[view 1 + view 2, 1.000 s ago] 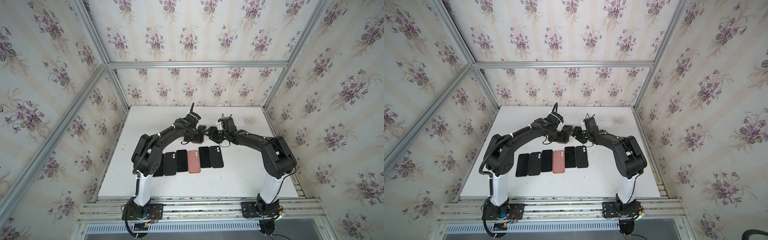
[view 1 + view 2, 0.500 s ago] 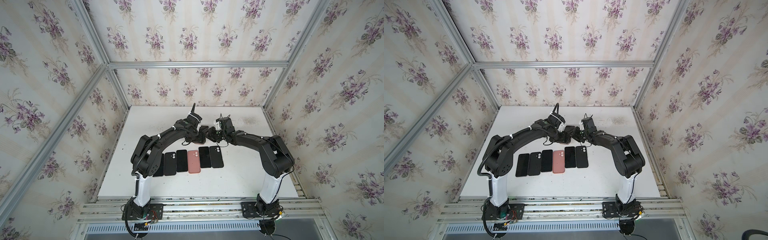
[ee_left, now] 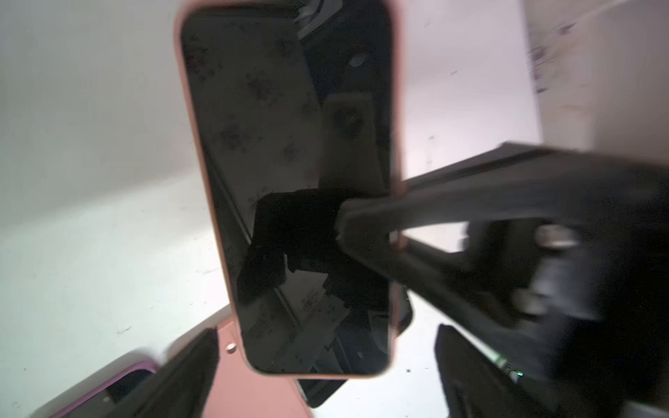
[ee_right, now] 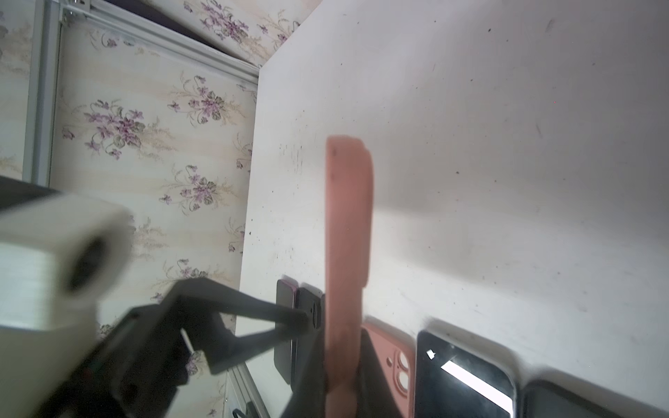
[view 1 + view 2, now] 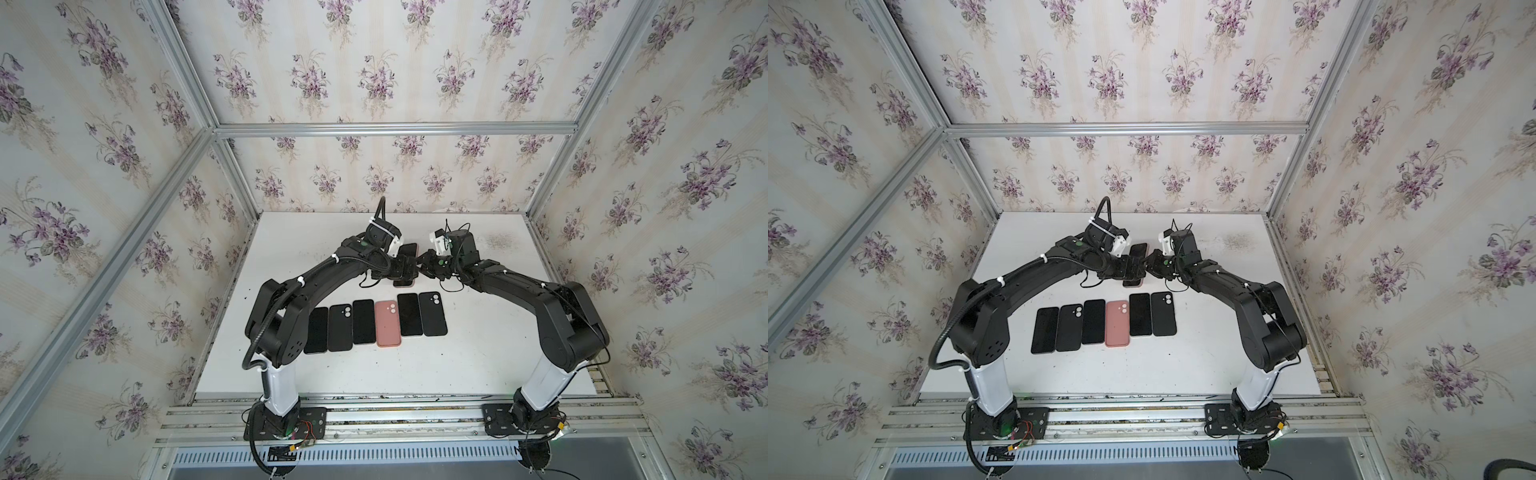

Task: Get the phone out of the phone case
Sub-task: 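Hold the pink-cased phone upright with both grippers above the row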

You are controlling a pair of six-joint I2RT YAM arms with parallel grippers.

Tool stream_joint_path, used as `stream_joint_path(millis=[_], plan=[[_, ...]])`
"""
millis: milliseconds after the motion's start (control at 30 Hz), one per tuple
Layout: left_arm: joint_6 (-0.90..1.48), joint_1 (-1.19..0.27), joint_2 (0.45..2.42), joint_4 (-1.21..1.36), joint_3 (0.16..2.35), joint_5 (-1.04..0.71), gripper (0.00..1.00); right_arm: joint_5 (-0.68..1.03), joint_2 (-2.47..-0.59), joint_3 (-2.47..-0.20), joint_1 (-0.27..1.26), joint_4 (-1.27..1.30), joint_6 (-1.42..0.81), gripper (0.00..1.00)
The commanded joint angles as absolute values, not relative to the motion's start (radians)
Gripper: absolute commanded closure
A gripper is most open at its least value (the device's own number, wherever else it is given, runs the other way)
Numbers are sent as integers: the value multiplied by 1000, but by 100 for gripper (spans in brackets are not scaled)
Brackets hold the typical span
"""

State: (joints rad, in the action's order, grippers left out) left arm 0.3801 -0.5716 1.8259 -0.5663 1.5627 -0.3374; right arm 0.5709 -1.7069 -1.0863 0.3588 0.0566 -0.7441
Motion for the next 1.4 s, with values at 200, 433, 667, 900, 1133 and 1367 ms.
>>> stream_joint_path(millis=[200, 433, 667, 900, 1133, 1367], plan=[[130, -544, 1570, -474, 1541, -532, 0, 855, -1436, -1025, 230, -96, -189, 100], [-165, -539, 1477, -610, 1526, -610, 0, 966, -1280, -881, 215, 57, 63, 100], [-390, -538, 1388, -655, 1446, -680, 0, 1129, -1267, -847, 215, 141, 138, 100], [-511, -529, 1356, -660, 1398, -677, 1, 1163, -1217, -826, 222, 108, 230, 100], [-602, -520, 1386, -671, 1418, -738, 19, 1149, -1201, -871, 273, -143, 433, 100], [-632, -520, 1438, -709, 1442, -823, 44, 1146, -1186, -879, 281, -209, 472, 100]])
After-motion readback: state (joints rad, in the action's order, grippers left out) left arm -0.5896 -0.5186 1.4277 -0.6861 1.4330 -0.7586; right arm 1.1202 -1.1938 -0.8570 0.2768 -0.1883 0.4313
